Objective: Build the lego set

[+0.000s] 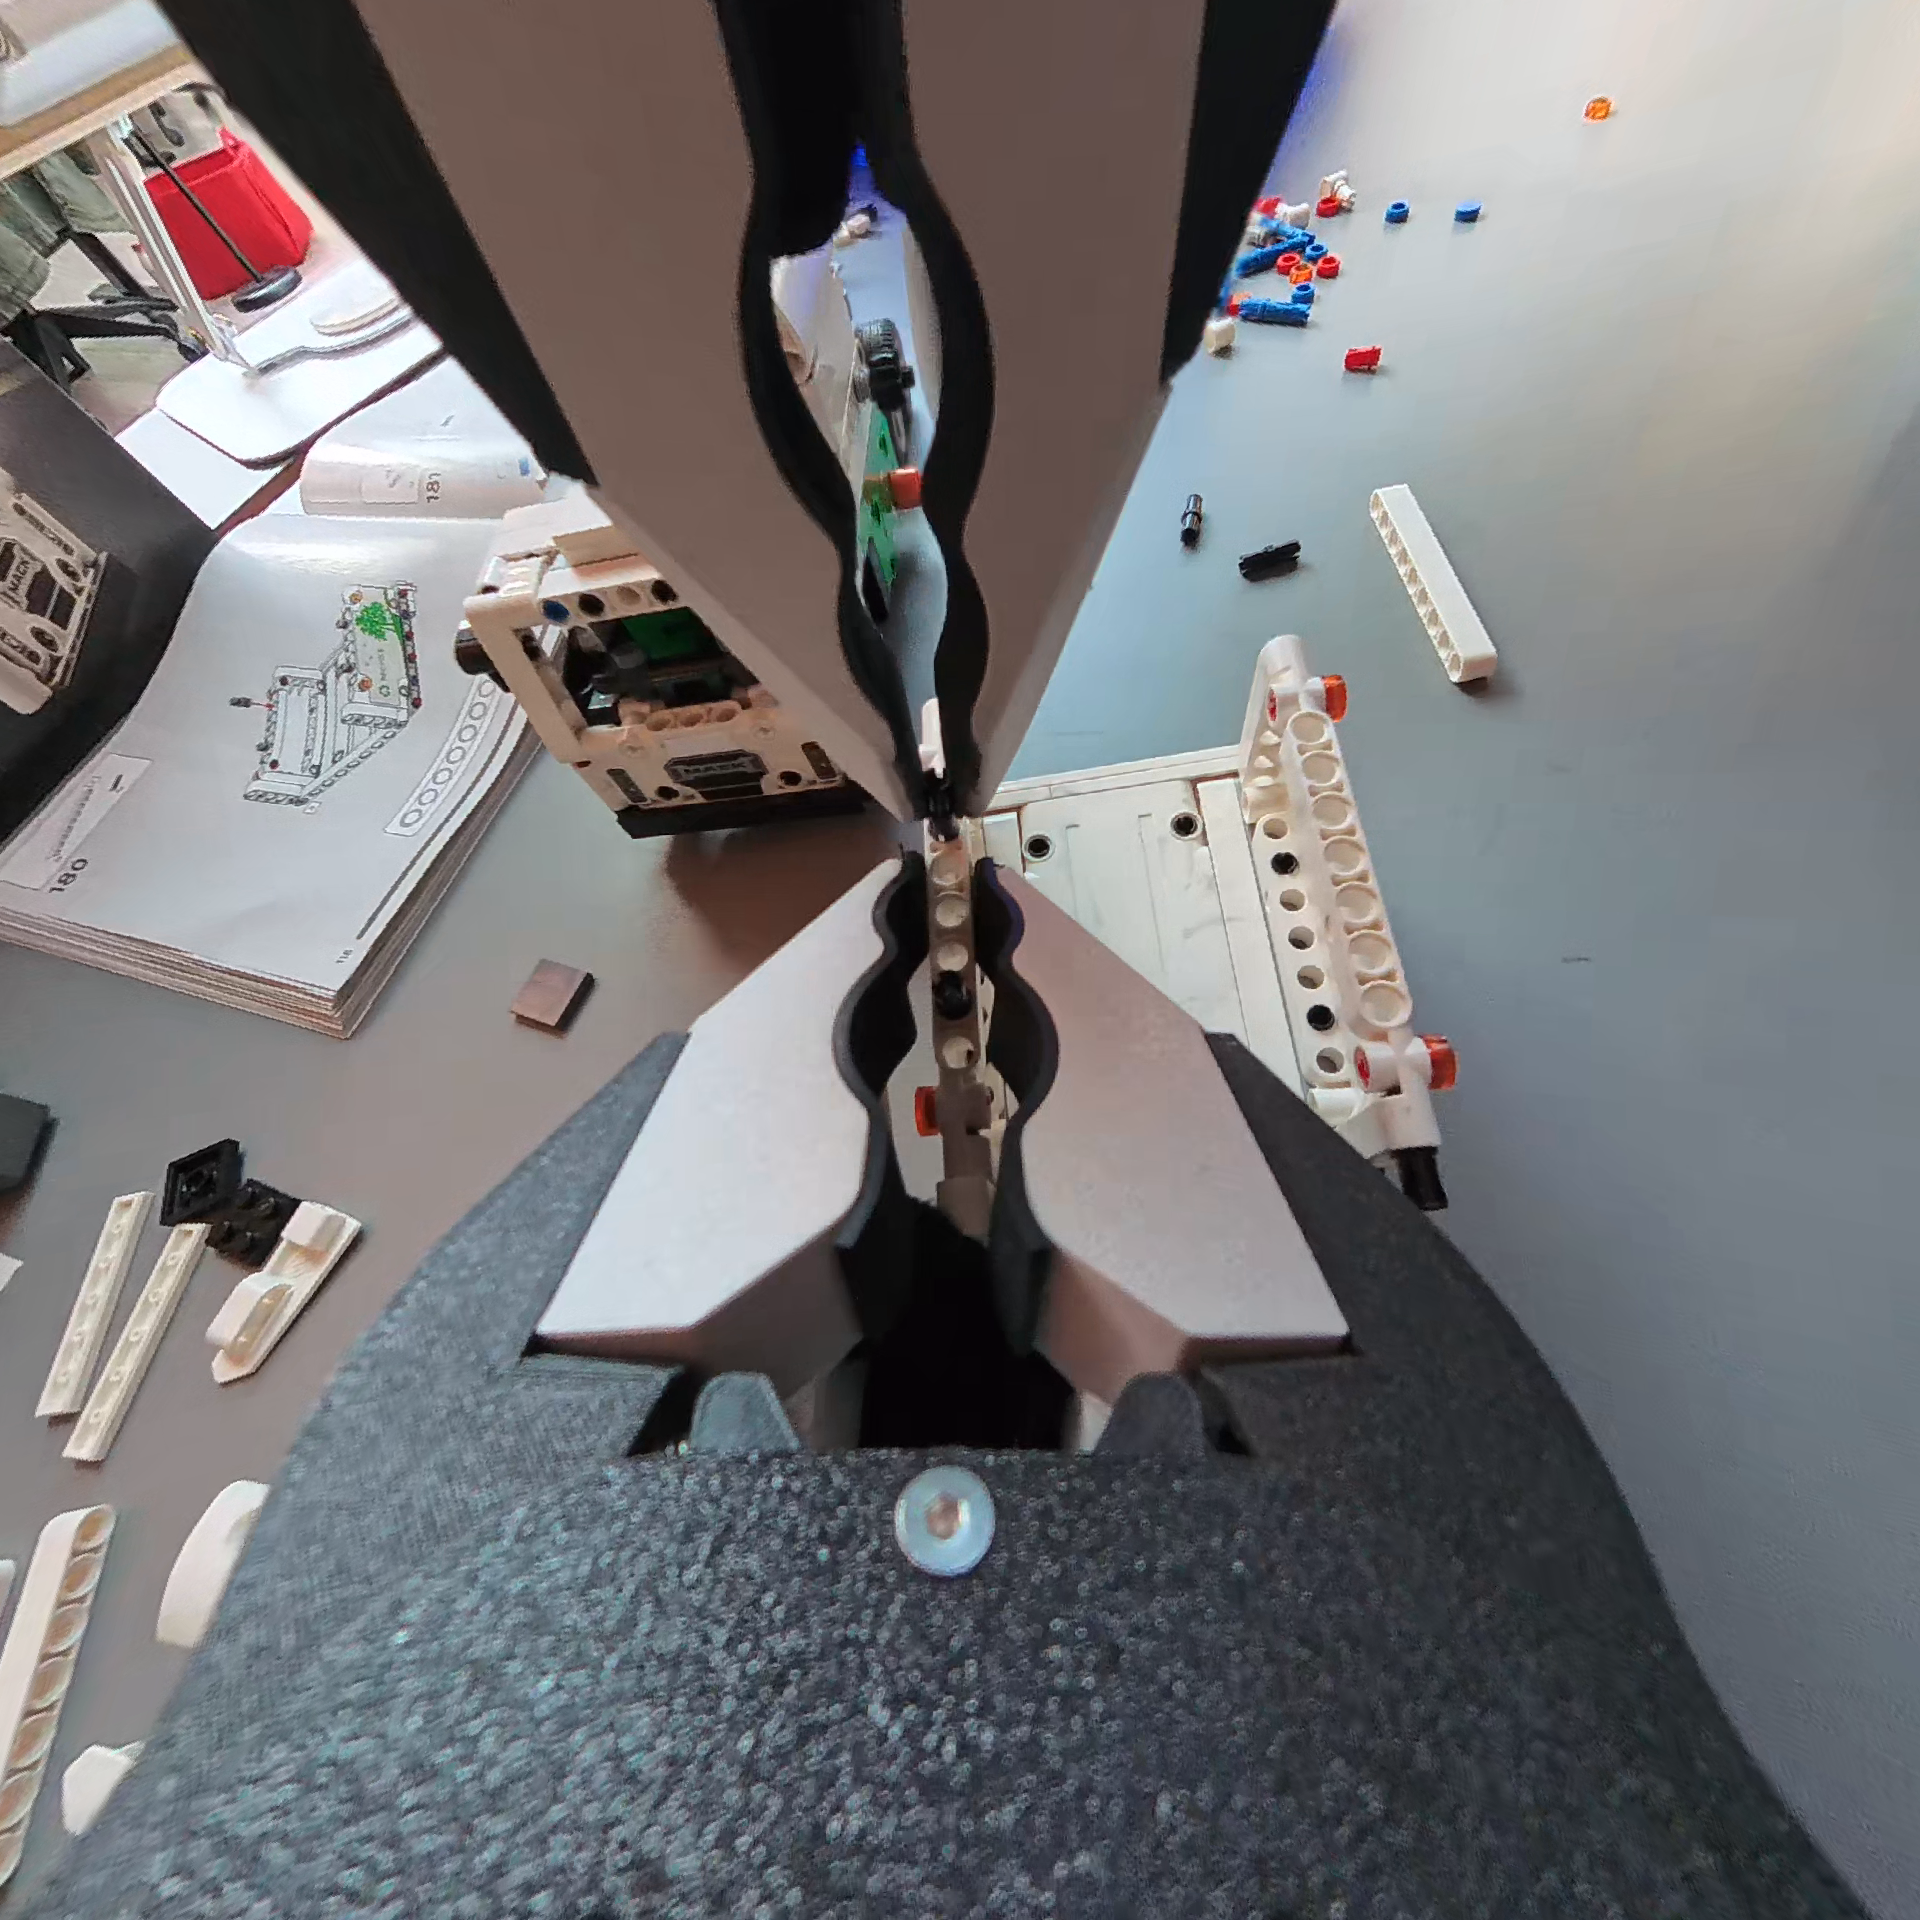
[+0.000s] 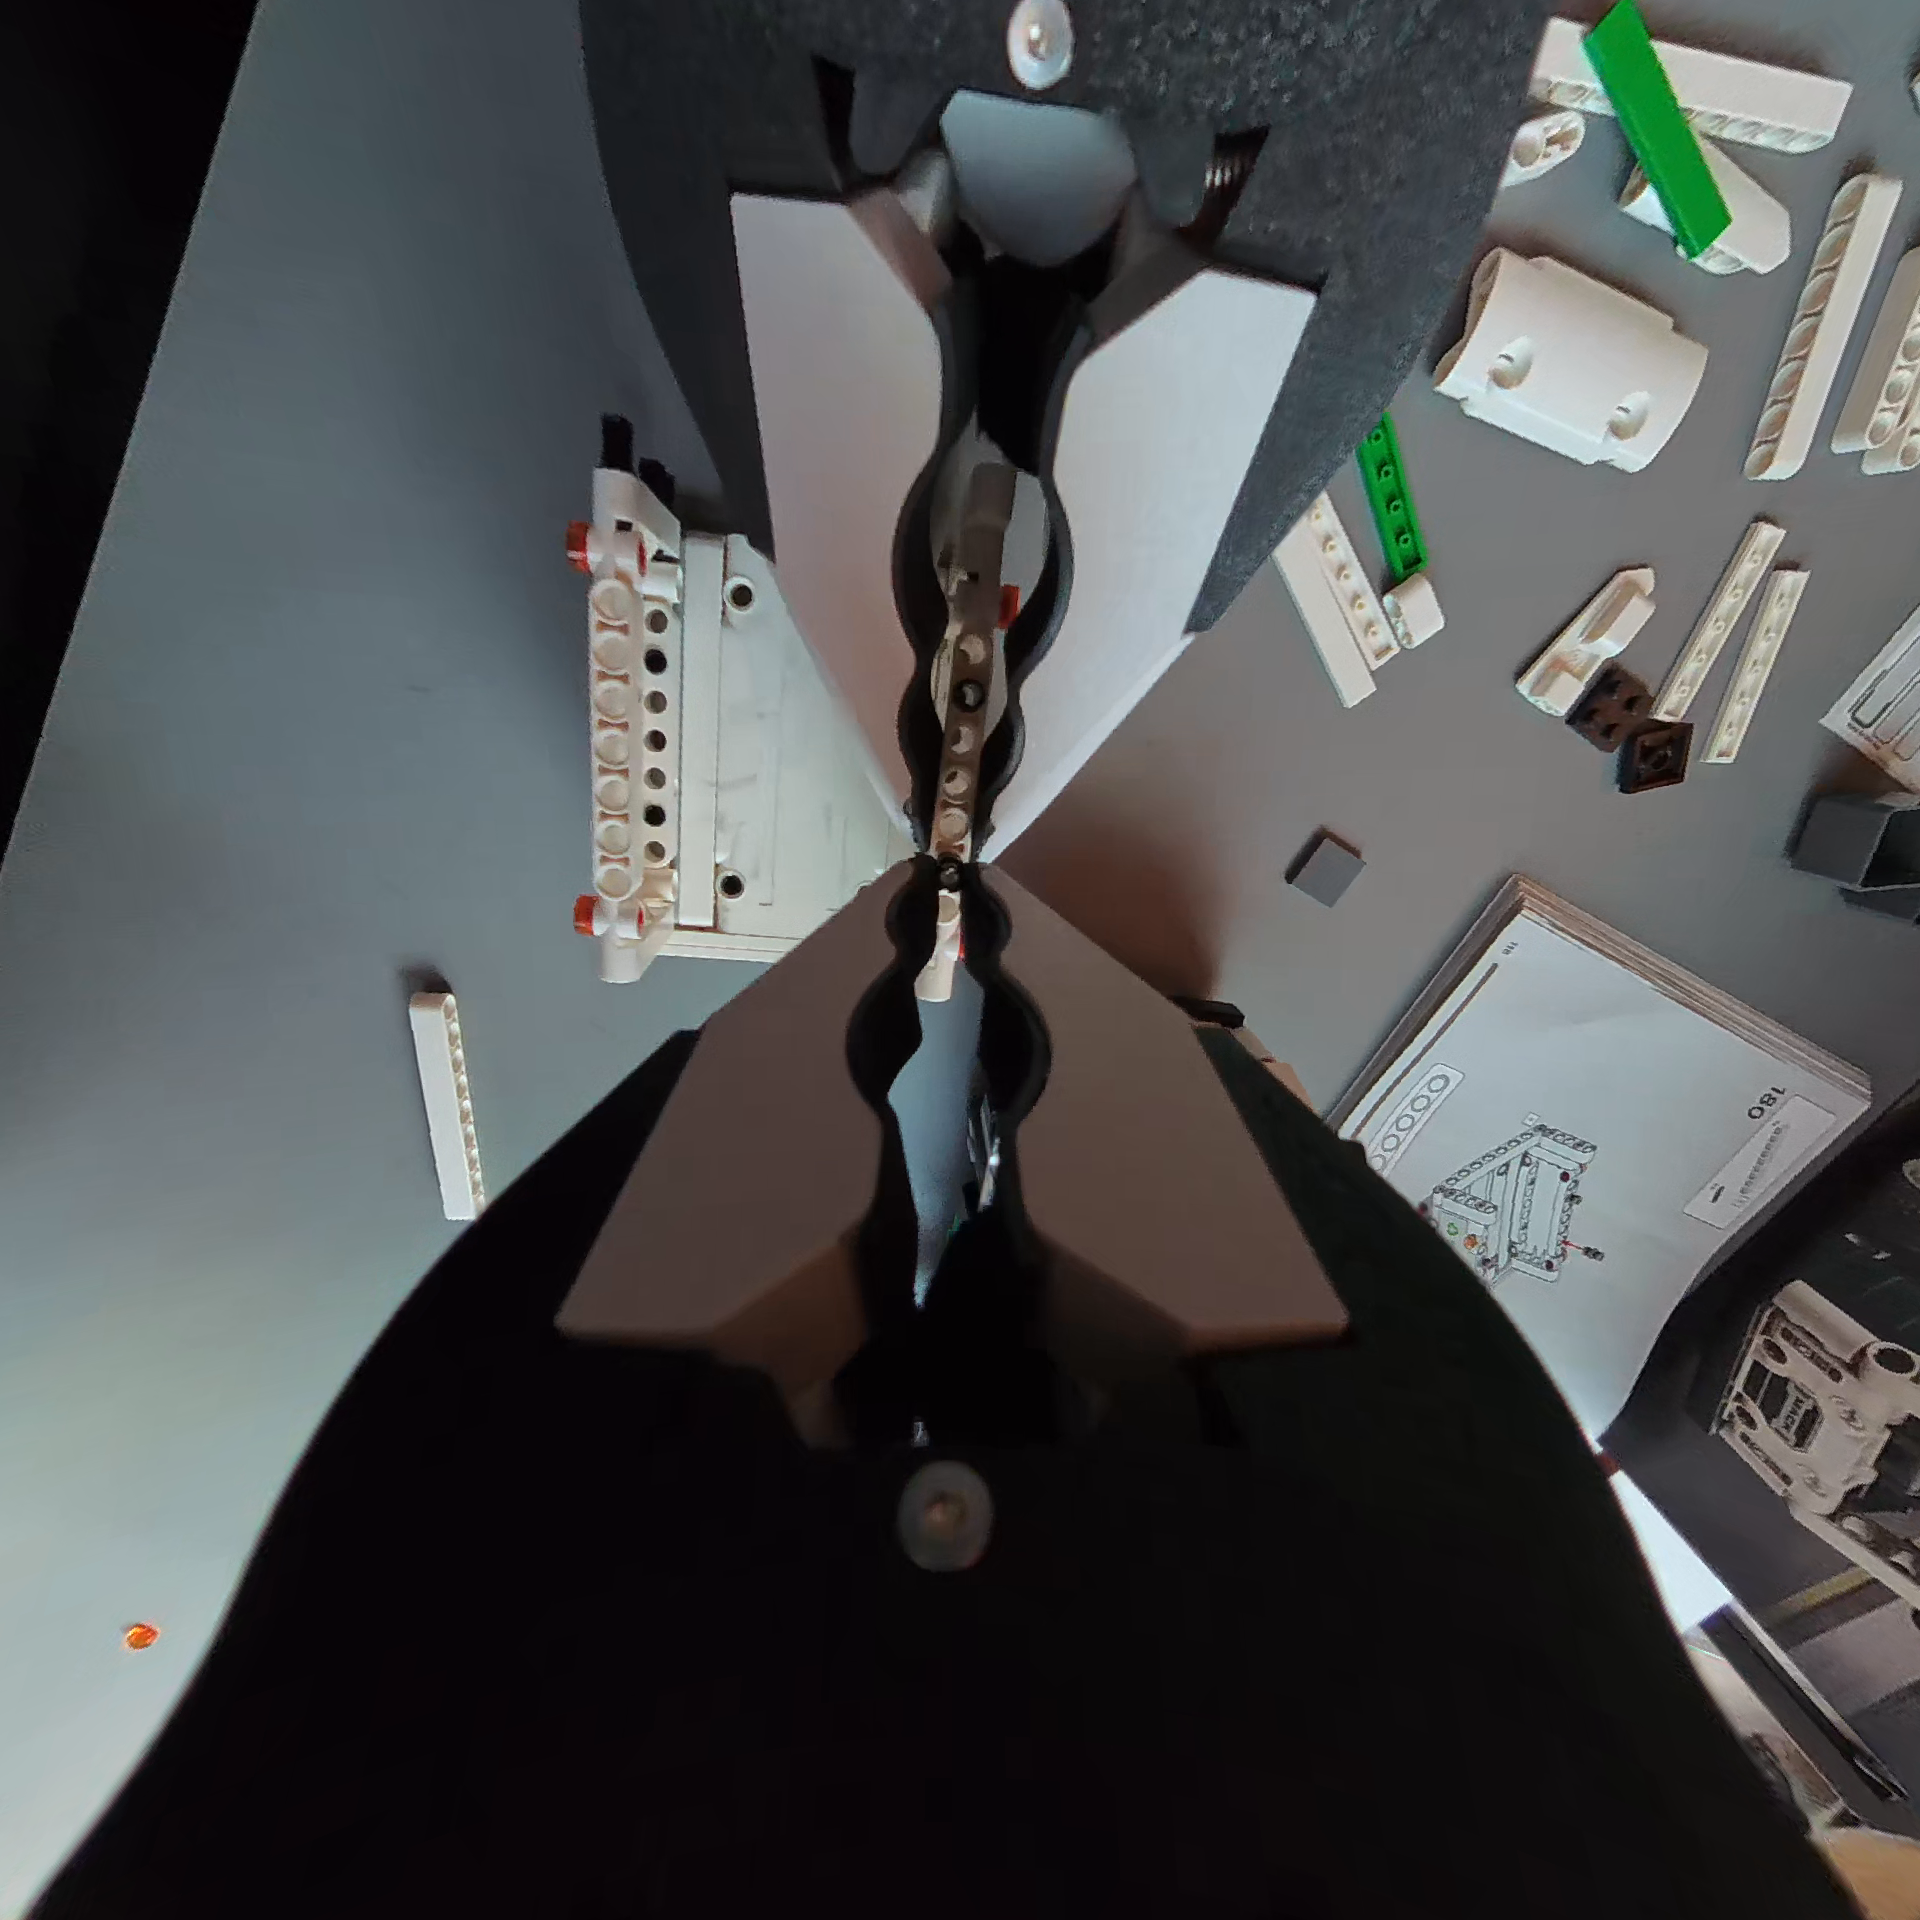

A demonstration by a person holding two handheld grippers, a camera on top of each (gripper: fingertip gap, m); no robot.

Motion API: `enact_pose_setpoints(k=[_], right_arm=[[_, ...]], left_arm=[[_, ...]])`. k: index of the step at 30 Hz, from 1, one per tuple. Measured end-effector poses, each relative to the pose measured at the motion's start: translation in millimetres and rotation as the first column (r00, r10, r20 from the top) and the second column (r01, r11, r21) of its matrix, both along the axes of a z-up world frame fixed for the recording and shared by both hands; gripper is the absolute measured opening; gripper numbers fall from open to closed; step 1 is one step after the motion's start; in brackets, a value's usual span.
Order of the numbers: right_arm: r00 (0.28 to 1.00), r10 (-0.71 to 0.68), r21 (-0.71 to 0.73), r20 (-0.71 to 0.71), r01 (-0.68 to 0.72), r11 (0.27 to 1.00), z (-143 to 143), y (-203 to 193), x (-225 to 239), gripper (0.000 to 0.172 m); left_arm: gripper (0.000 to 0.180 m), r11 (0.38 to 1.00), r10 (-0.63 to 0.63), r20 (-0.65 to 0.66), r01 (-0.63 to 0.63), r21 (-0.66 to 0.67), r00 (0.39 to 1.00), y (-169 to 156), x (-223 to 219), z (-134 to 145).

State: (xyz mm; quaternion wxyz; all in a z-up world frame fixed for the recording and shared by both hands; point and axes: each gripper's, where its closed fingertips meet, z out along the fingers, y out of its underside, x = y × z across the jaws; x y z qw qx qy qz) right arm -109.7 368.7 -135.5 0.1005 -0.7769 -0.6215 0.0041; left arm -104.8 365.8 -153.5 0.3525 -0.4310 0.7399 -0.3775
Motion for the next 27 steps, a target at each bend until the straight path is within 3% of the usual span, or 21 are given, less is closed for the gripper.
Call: enact_pose_setpoints(k=[16,27], right_arm=[[0.992,0.095,-0.005,0.089,-0.095,0.996,-0.3,1.3,0.1,0.003],[0.998,0.062,-0.031,0.016,-0.062,0.998,-1.0,1.1,1.1,0.003]], left_arm=[[0.006,1.000,-0.003,-0.015,0.003,-0.029,1.000,0.6,0.4,-0.1],[0.006,0.999,-0.005,-0.019,0.005,-0.035,1.000,0.3,0.7,-0.2]])
